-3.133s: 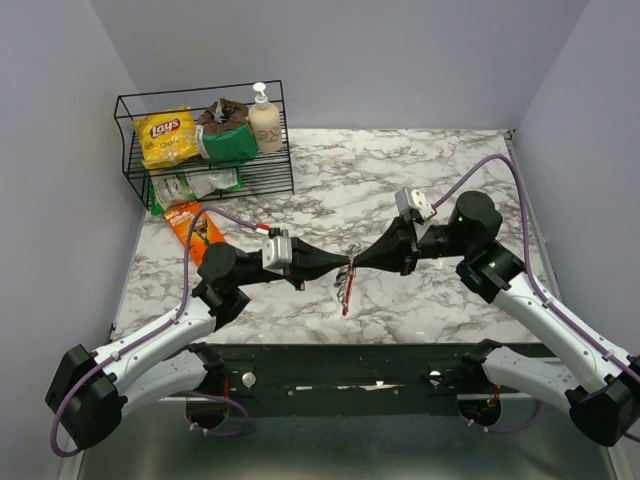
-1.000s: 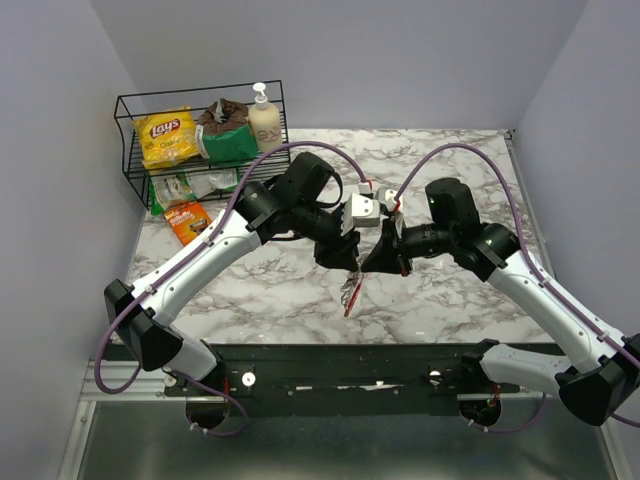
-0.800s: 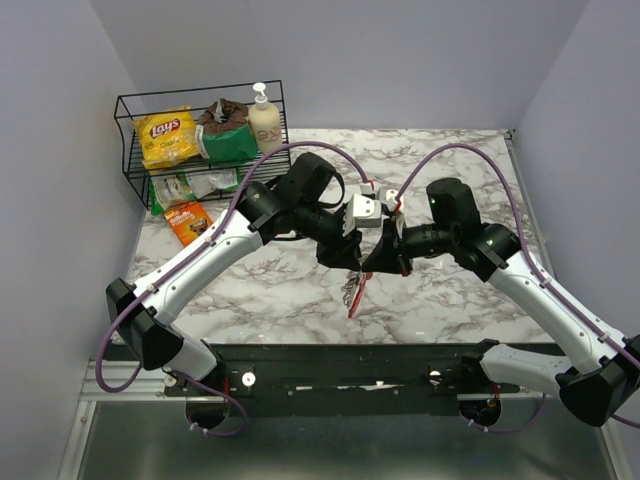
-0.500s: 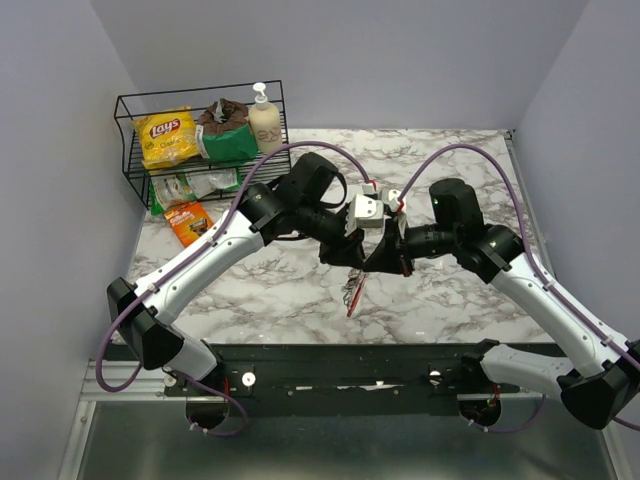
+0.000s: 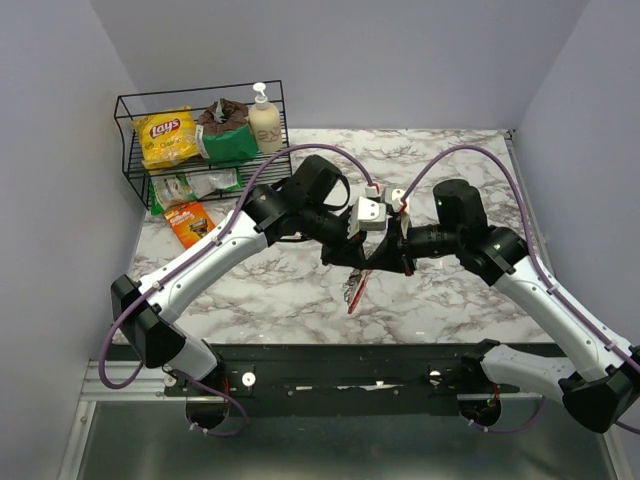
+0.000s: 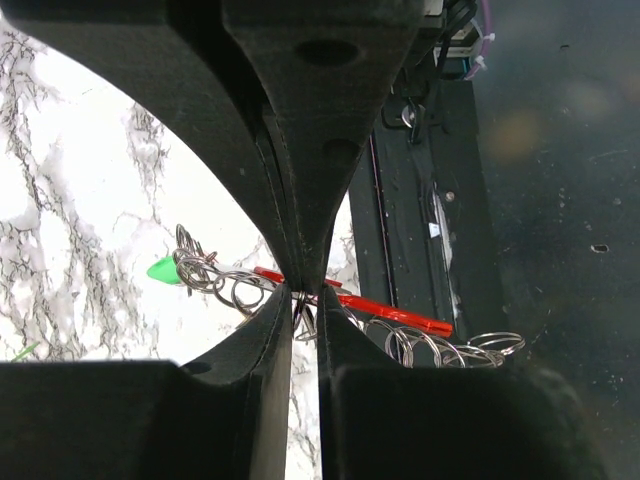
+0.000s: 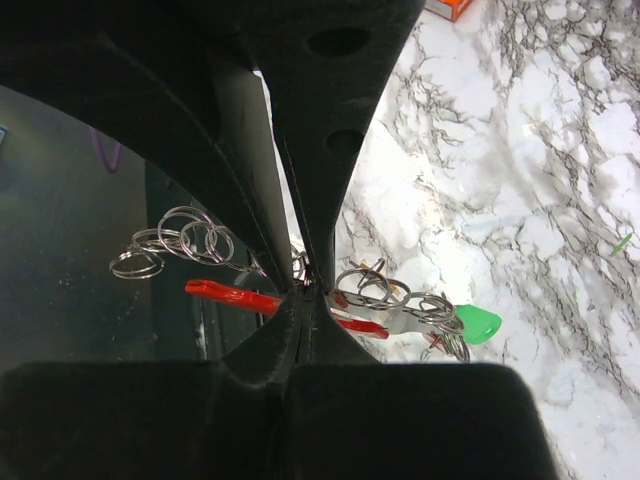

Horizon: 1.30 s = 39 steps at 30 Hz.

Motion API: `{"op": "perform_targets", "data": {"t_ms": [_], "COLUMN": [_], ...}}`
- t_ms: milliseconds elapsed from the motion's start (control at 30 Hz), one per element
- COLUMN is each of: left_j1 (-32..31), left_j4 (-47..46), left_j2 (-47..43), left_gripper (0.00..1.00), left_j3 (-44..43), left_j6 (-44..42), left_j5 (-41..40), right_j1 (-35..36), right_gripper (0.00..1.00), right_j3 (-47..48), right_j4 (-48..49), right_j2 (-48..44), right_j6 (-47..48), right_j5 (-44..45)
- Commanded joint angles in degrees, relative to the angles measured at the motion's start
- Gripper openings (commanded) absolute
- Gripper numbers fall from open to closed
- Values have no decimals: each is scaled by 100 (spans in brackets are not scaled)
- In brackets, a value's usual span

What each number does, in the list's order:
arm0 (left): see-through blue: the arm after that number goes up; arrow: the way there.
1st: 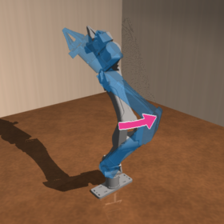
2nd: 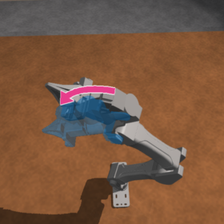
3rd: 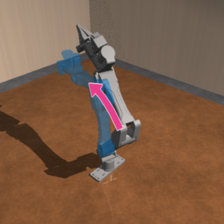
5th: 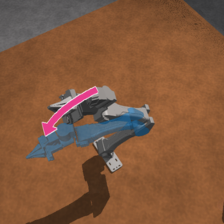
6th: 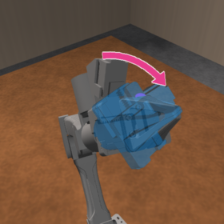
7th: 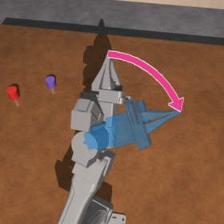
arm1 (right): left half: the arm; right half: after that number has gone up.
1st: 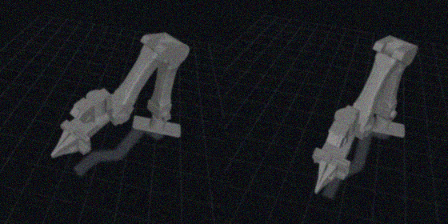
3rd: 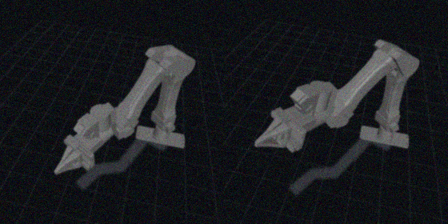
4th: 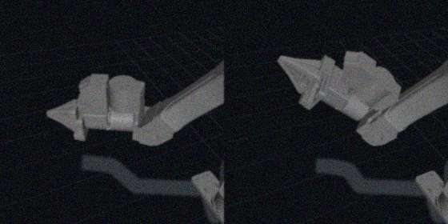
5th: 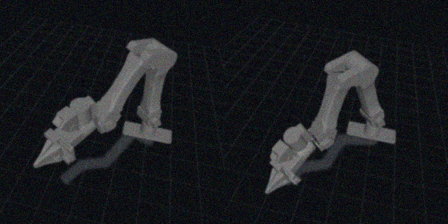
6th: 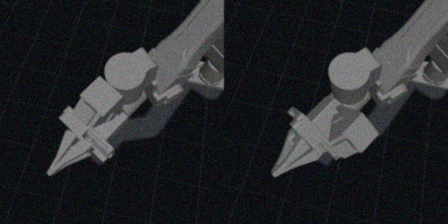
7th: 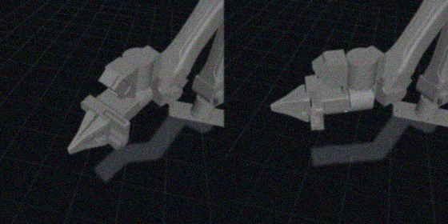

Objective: Put the keys on the keyring

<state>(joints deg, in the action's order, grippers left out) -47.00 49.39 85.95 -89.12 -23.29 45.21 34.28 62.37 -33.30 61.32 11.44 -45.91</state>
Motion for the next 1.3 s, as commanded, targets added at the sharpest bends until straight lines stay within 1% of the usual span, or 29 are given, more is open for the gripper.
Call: {"op": "perform_targets", "data": {"t_ms": [0,67,100,133,167,233,267,333,367,433,467,567,733,867,1000,1133,1233,1267], "left_j1": [-37,-37,-37,-37,-37,-37,-37,-37,-37,-37,-28,-28,-28,-28,-19,16,77,86], "left_j4": [-17,-78,-130,-322,-455,-910,-1070,-1534,-1650,-1905,-1967,-2187,-2415,-2530,-2697,-3266,-3837,-3988], "left_j2": [44,18,-43,-104,-166,-403,-482,-720,-790,-948,-984,-1054,-1028,-1054,-1115,-1168,-1221,-1230], "left_gripper": [0,0,0,0,0,0,0,0,0,0,0,0,0,0,0,0,0,0], "left_j3": [141,193,237,307,473,684,894,1124,1290,1432,1520,1687,1881,2074,2214,2495,2864,2970], "left_j6": [52,52,87,122,175,263,342,439,457,492,527,614,738,826,914,1221,1642,1904], "left_j5": [-346,-390,-399,-460,-469,-531,-574,-610,-619,-645,-671,-672,-593,-636,-768,-1031,-1453,-1584], "right_j1": [43,44,43,43,43,43,43,43,43,43,43,52,52,43,43,43,43,43], "right_gripper": [1,1,2,6,15,23,31,40,47,52,56,60,61,65,67,68,70,70], "right_j3": [12,4,3,3,-14,-40,-75,-181,-207,-321,-357,-489,-559,-621,-673,-787,-971,-1042], "right_j4": [271,298,315,315,359,412,525,649,710,886,956,1159,1194,1177,1194,1264,1282,1282], "right_j2": [-164,-190,-199,-225,-295,-383,-445,-664,-743,-990,-1069,-1280,-1254,-1210,-1166,-1122,-1017,-982], "right_j6": [-28,-28,-19,-63,-72,-124,-151,-238,-274,-318,-353,-406,-493,-546,-582,-704,-836,-906], "right_j5": [-173,-164,-86,-41,3,117,170,363,451,635,688,847,952,1049,1084,1224,1295,1321]}}
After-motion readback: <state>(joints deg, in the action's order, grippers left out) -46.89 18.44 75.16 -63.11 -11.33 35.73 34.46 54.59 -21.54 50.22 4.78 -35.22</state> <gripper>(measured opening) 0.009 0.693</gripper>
